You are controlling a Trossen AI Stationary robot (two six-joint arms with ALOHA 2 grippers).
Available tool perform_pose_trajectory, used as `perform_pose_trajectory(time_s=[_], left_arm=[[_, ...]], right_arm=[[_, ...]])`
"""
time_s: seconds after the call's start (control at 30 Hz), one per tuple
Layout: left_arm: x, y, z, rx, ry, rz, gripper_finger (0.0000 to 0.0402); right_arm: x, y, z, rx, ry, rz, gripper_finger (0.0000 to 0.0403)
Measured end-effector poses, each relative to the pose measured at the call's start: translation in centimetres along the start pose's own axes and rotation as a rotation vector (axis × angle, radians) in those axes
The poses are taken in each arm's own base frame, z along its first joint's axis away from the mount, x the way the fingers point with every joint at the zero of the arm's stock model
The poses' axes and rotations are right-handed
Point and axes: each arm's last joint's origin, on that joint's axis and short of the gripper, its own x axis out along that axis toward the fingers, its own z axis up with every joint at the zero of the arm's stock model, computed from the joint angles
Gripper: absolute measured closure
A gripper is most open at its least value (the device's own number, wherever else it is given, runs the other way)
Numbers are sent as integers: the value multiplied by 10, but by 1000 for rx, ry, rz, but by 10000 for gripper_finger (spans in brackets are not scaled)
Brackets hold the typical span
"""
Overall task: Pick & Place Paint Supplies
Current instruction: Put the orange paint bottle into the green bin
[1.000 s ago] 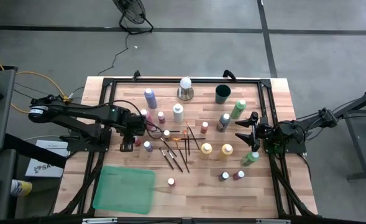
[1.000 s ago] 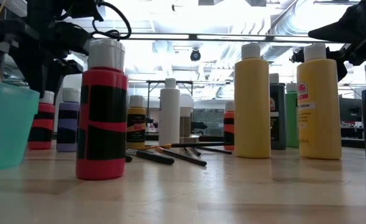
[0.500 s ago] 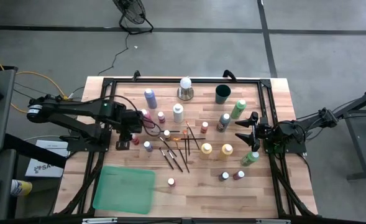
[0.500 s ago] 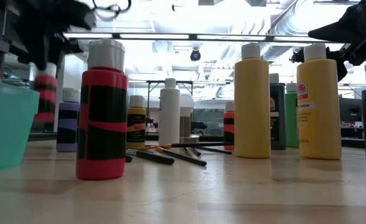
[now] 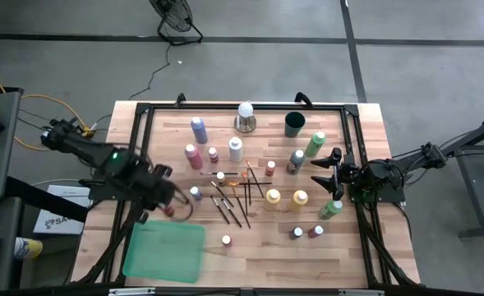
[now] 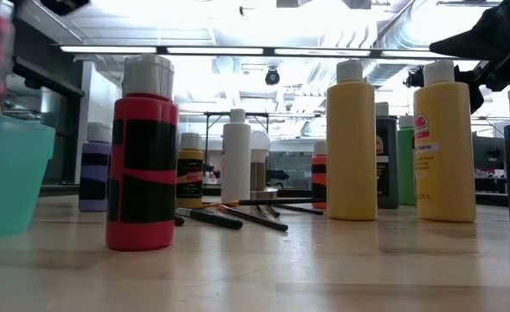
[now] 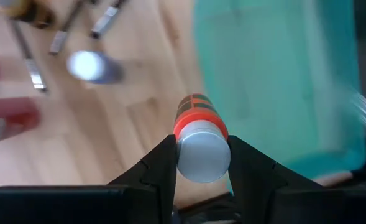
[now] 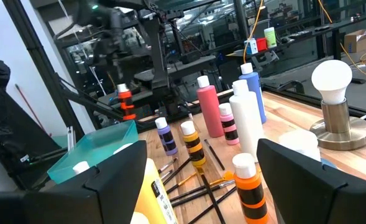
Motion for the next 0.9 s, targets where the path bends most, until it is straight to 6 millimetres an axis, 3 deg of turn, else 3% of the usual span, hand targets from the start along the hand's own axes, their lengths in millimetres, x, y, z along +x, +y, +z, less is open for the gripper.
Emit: perform_pose_trajectory(time_s=[0.37, 0.63, 0.9], left_arm=[[7, -59, -23, -3, 63, -92, 284], [14, -97, -42, -62, 91, -32, 284], [40, -118, -39, -181, 161, 40, 284]], right_arm=[[0, 0, 0, 0, 0, 0, 104], [0, 0, 0, 0, 0, 0, 104], [0, 0, 0, 0, 0, 0, 104]])
